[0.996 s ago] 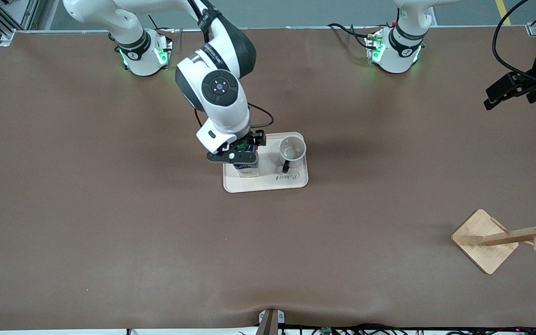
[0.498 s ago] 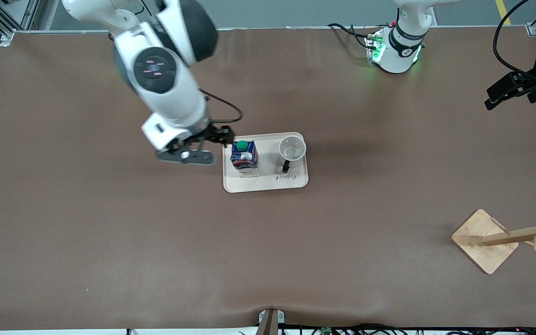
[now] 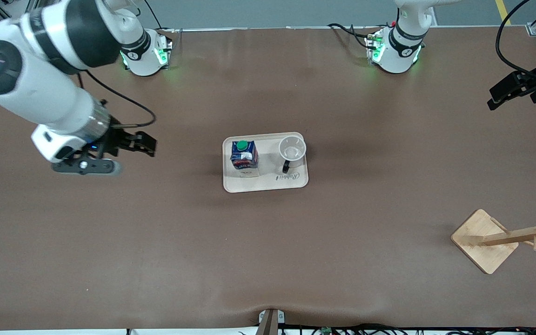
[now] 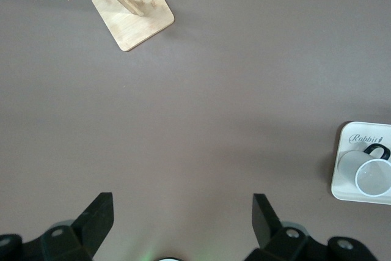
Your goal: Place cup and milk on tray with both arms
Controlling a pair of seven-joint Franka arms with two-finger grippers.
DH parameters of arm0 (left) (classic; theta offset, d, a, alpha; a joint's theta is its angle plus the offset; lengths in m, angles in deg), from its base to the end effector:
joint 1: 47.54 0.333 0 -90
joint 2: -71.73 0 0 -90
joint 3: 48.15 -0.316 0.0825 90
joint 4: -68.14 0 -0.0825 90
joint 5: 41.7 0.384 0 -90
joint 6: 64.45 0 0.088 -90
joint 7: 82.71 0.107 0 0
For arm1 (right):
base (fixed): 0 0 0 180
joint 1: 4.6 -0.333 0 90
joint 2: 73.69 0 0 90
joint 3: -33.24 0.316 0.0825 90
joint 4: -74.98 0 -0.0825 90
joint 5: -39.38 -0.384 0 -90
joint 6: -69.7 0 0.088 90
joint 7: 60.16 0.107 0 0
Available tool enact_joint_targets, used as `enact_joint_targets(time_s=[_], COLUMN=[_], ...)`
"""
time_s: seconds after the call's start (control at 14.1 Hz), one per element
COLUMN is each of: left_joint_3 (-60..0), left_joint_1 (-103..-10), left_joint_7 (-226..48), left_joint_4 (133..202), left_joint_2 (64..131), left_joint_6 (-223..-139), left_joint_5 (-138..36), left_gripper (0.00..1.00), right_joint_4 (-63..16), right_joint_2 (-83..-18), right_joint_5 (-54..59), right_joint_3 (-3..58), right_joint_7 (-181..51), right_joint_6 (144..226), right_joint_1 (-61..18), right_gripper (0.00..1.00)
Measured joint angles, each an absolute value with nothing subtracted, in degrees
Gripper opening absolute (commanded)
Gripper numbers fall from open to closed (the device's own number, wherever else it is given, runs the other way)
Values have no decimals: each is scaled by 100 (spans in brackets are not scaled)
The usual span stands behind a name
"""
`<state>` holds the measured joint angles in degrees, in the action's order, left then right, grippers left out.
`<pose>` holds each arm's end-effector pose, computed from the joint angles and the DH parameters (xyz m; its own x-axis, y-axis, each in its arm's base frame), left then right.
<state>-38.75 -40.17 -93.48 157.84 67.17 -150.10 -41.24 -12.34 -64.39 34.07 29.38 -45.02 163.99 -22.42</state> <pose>0.5216 -0.0216 0.6625 0.9882 0.1529 0.0116 0.1531 -0.9880 -0.0191 0.5861 0.1583 0.5592 0.9978 -0.0266 -0.0603 -0.0307 -0.9972 -0.0677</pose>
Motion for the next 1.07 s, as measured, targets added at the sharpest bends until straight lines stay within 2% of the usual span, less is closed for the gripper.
enact_joint_targets(time_s=[0.28,0.64,1.07], left_joint_3=[-3875,-3871,-3868], left_joint_1=[-4019,-4032,-4057], left_joint_7=[-9348,-9350,-9352], left_joint_4=[15720,15702,15624], left_joint_2=[6787,6940,7049], left_joint_6=[-15010,-15010,-15010], left_joint_5=[-4124,-4124,-4124], left_gripper=[100,100,100], right_joint_4=[-1608,-2162,-2150], right_joint_2=[-7059,-7699,-7829], right_joint_5=[3649,3801,3807], right_joint_3=[2927,2930,2978], right_joint_7=[-5200,-5605,-6076], right_joint_6=[16340,16272,16032], right_joint_1=[-1471,-953,-632], right_gripper=[100,100,100])
